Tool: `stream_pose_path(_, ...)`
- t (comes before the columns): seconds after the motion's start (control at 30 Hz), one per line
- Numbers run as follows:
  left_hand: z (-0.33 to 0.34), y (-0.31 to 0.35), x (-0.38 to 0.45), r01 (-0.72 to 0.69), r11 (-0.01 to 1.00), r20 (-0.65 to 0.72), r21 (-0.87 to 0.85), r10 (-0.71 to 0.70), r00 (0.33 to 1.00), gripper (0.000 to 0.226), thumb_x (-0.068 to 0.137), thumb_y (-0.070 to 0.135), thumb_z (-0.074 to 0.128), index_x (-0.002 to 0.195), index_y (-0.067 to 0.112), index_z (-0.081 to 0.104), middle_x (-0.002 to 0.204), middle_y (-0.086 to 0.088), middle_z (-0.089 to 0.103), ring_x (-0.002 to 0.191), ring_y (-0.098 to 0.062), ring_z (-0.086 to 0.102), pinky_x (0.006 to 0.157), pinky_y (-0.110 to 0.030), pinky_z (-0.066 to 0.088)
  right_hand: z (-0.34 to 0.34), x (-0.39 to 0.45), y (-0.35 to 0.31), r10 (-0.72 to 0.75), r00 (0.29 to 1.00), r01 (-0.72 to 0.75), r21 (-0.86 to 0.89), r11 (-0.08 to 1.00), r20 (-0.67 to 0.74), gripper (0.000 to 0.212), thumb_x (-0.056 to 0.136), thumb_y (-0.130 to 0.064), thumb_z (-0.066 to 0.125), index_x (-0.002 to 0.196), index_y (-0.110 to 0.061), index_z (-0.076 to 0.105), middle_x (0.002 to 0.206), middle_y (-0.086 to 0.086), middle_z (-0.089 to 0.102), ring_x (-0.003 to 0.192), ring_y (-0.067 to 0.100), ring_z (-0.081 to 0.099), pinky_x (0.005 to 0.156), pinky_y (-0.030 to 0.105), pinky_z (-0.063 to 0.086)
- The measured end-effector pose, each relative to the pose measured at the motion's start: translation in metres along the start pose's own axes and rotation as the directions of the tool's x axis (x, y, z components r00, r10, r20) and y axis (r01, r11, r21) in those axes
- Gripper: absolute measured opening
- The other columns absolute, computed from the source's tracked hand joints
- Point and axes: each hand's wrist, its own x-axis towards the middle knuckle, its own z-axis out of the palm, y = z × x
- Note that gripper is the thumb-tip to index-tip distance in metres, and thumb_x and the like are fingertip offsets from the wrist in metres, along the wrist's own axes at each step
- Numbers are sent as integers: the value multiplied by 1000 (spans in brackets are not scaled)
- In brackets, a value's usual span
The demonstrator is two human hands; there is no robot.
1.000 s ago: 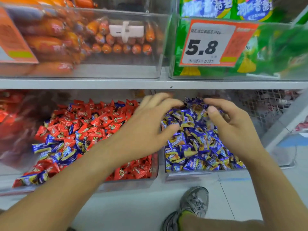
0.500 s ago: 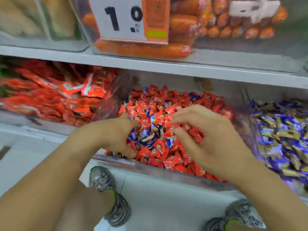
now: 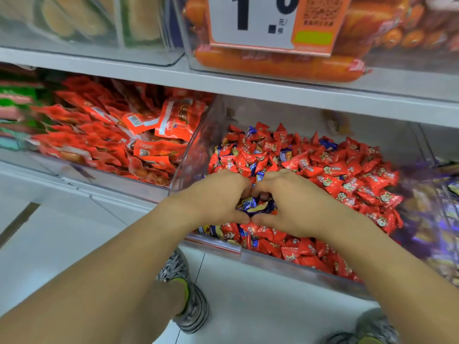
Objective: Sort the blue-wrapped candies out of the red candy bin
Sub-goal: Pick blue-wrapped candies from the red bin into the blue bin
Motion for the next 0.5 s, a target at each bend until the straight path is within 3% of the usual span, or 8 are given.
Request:
stream_pose_path(0.17, 2, 2, -2, -37, 998, -57, -52, 34, 998, 27, 76, 28, 79, 94, 14, 63, 89, 0, 59, 79, -17, 56, 73, -37, 48, 1, -7, 5, 16, 999, -12, 82, 997, -47, 25, 78, -34, 73, 102, -26, 67, 94, -7, 58, 93, 15, 51, 85, 39, 49)
stream_pose_path(0.37, -3, 4, -5, -23, 989, -71, -143, 13, 997, 20, 74, 16, 76, 86, 17, 60, 72, 8, 59, 61, -7, 56, 61, -32, 48, -1, -7, 7, 57, 997, -51, 95, 994, -59, 50, 64, -56, 82, 104, -34, 62, 97, -14, 58, 92, 12, 56, 81, 38, 52)
stream_pose_path(0.5, -14, -6, -9, 57, 985, -93, -162, -73, 993, 22, 76, 16, 78, 87, 17, 60, 71, 9, 58, 62, -5, 56, 62, -29, 49, 3, -7, 4, -2, 992, 1, -7, 1000, -124, 30, 82, -43, 71, 110, -34, 65, 103, -7, 59, 101, 17, 55, 80, 33, 49)
